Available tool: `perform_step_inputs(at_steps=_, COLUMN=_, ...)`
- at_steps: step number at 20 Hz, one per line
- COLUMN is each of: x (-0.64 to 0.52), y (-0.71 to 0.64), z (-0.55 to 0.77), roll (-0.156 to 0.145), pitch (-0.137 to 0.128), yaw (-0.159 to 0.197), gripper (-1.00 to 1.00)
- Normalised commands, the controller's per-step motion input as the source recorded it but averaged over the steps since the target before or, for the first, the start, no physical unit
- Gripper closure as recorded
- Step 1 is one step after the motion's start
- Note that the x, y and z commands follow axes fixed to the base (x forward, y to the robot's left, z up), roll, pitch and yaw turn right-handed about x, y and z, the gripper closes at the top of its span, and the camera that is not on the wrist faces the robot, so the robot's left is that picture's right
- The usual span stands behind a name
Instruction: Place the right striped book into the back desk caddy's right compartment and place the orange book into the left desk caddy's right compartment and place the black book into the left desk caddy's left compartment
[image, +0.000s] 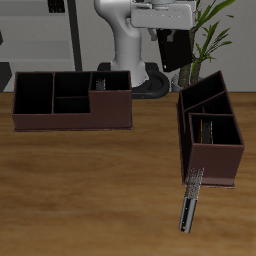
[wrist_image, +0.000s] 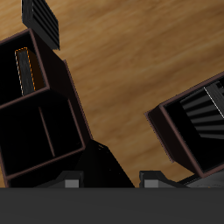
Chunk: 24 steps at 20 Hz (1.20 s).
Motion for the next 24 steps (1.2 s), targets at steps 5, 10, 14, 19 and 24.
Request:
perform_step_inputs(at_steps=5, x=-0.24, y=0.17, z=-0.03, roll=-0.052, pitch=0.000, yaw=0.009, gripper=1.00)
perform_step_inputs(at_steps=10, x=-0.16, y=0.41, z=-0.02, roll=-0.180, pitch=0.013, yaw=0.067, gripper=1.00)
perform_step_inputs(at_steps=14, x=-0.28, y=0.57, z=-0.02, roll=-0.053, pitch=0.061, yaw=-0.042, gripper=1.00)
perform_step_inputs(at_steps=19, x=-0.32, y=0.55, z=0.17, roll=-0.072, pitch=-0.007, yaw=-0.002, gripper=1.00)
perform_step_inputs(at_steps=24, x=0.07, y=0.28, z=0.19, roll=-0.107, pitch=-0.003, yaw=-0.032, gripper=1.00)
